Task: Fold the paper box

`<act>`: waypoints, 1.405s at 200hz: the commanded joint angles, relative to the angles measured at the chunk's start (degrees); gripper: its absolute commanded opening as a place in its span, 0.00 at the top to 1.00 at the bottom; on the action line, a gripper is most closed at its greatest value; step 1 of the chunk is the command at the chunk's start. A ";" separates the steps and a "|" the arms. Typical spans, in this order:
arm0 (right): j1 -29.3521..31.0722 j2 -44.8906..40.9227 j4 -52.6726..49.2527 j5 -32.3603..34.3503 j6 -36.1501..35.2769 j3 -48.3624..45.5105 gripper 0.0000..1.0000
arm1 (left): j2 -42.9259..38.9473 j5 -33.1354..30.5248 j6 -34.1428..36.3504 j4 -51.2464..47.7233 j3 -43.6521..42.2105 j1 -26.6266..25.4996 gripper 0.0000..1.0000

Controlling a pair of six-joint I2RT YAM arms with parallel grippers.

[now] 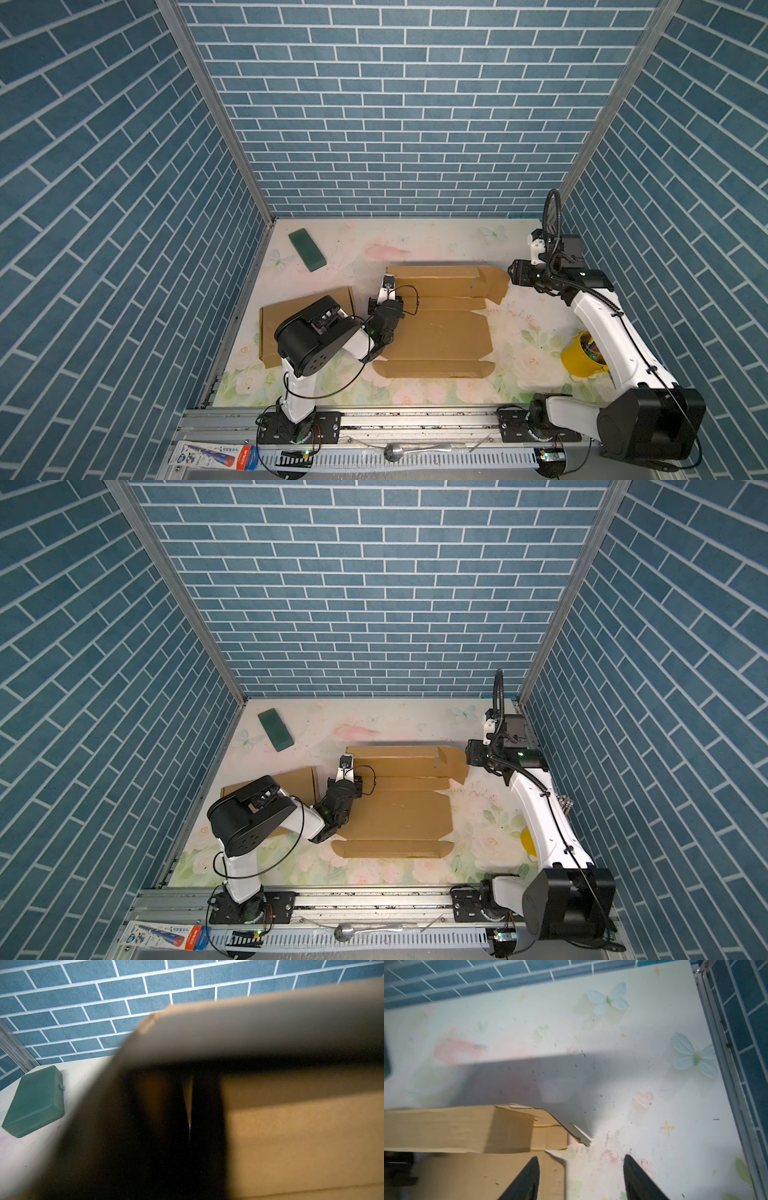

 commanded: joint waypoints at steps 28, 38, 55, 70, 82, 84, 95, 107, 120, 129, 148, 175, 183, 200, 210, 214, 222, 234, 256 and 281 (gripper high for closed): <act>0.24 7.98 8.30 -5.20 -19.44 -1.64 0.41 | 1.18 1.16 2.49 -11.79 -0.18 -0.50 1.00; 0.27 9.05 9.71 -6.65 -20.65 -1.90 0.42 | 1.35 1.31 2.39 -12.00 0.20 -0.50 1.00; 0.53 10.59 9.83 -10.73 -23.81 -2.10 0.49 | 1.56 1.64 2.09 -12.44 0.73 -0.50 1.00; 1.03 11.11 7.80 -13.04 -25.03 -1.63 0.62 | 1.32 1.55 1.81 -12.90 0.74 -0.50 1.00; 1.83 10.44 6.61 -13.72 -25.63 -1.98 0.74 | 0.93 1.34 1.45 -13.52 0.81 -0.41 1.00; 1.95 10.19 6.51 -13.68 -25.66 -2.05 0.76 | 0.92 1.21 1.29 -13.69 0.87 -0.41 1.00; 2.63 8.74 5.90 -13.54 -25.61 -3.31 0.84 | 0.66 0.83 0.84 -14.65 1.09 -0.31 1.00; 3.24 6.69 5.59 -12.80 -25.55 -4.98 0.90 | 0.48 0.10 0.11 -15.88 1.38 -0.32 1.00; 3.79 4.18 5.40 -11.55 -24.87 -6.81 0.95 | 0.39 -0.81 -0.75 -16.61 1.54 -0.32 1.00; 4.08 2.41 5.38 -11.01 -23.94 -7.91 0.99 | 0.39 -1.53 -1.24 -17.21 1.75 -0.30 1.00; 4.65 -0.65 5.07 -12.79 -21.29 -9.30 1.00 | 0.37 -3.17 -2.26 -18.70 2.36 -0.32 1.00; 6.76 -3.19 5.97 -17.03 -16.45 -9.99 1.00 | 0.61 -3.68 -1.72 -18.09 2.74 -0.58 1.00; 7.51 -3.49 5.69 -17.53 -15.47 -9.69 1.00 | 0.92 -3.95 -1.66 -18.08 2.81 -0.67 1.00; 8.30 -4.16 3.16 -18.58 -14.50 -8.74 1.00 | 0.93 -4.38 -2.20 -18.15 2.61 -0.67 1.00; 8.42 -4.63 1.81 -18.59 -13.74 -8.37 1.00 | 0.78 -4.56 -2.43 -18.25 2.35 -0.67 1.00; 8.40 -4.86 1.41 -18.64 -13.17 -8.25 1.00 | 0.67 -4.57 -2.60 -18.25 2.25 -0.67 1.00; 8.41 -5.17 1.00 -18.88 -11.91 -8.28 1.00 | 0.58 -4.76 -2.94 -18.25 2.12 -0.67 1.00; 8.49 -5.57 1.07 -20.53 -9.40 -8.48 1.00 | 0.48 -4.91 -3.06 -18.15 1.85 -0.67 1.00; 8.66 -7.27 5.20 -23.41 -4.53 -11.23 1.00 | 0.30 -4.65 -3.33 -18.15 1.86 -0.67 1.00; 10.42 -7.76 14.46 -21.55 3.84 -14.60 1.00 | 0.35 -4.09 -3.13 -17.82 1.98 -0.67 1.00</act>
